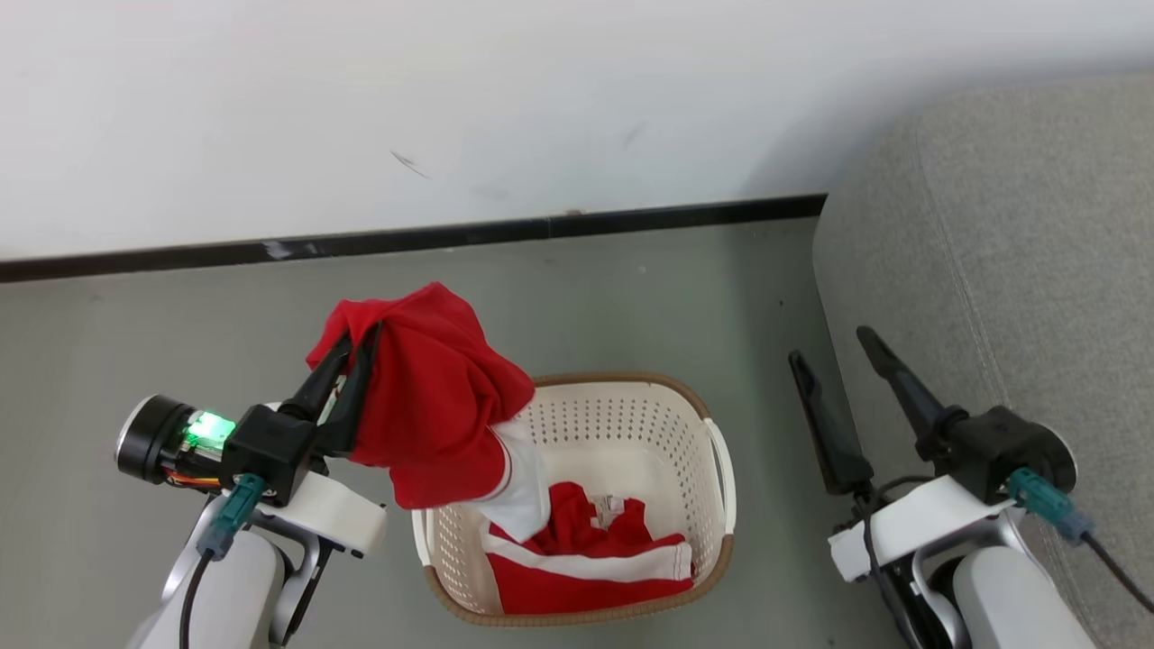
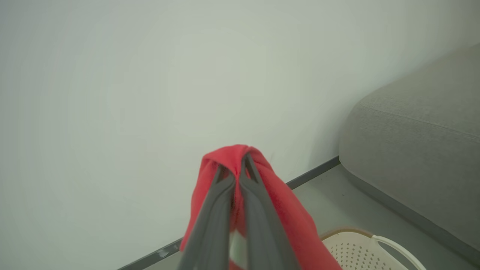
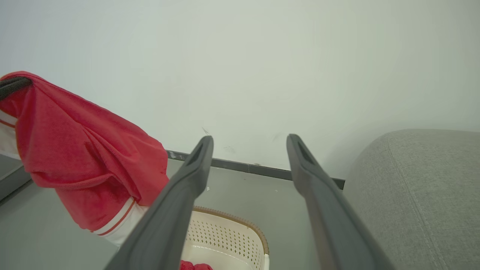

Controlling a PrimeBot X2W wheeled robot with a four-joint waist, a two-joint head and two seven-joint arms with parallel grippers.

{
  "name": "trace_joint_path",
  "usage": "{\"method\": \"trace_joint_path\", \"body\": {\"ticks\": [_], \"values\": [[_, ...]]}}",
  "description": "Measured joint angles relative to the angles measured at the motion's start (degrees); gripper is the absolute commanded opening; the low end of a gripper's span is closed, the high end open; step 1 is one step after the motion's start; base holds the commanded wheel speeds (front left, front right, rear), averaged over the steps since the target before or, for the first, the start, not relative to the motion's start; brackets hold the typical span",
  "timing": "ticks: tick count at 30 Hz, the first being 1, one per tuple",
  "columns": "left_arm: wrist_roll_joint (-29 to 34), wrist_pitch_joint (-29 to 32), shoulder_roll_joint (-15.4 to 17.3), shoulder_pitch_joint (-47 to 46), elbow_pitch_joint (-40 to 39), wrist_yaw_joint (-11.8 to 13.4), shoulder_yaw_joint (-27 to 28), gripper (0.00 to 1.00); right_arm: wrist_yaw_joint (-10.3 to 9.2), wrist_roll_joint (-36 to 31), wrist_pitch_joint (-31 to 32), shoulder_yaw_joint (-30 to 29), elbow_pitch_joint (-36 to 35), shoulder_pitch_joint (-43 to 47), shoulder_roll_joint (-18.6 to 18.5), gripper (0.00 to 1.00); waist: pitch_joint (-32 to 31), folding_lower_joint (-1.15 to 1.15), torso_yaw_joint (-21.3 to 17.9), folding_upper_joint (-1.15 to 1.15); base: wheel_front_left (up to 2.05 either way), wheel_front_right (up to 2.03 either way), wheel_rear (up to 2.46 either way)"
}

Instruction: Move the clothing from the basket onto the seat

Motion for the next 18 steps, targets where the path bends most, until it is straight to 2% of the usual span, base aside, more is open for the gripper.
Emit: {"method": "trace_joint_path", "body": {"ticks": [7,12,18], "values": [[-0.5,0.1,-0.3,0.0,0.0,-2.4,-2.4,0.0,0.0,-1.2,0.0,4.1,0.4,1.9,-1.6,1.0,-4.3,0.0,2.2,0.0,0.0,0.0,0.0],[-0.5,1.4,-0.9,-0.3,-0.6,-5.2,-6.0,0.0,0.0,-1.2,0.0,9.6,1.6,2.8,-4.1,1.0,-7.4,0.0,3.9,0.0,0.0,0.0,0.0],[-0.4,2.9,-2.4,-1.8,-2.3,-6.6,-9.8,0.0,0.0,-1.1,0.0,15.2,2.1,2.8,-6.2,1.0,-10.1,0.0,5.4,0.0,0.0,0.0,0.0]]}}
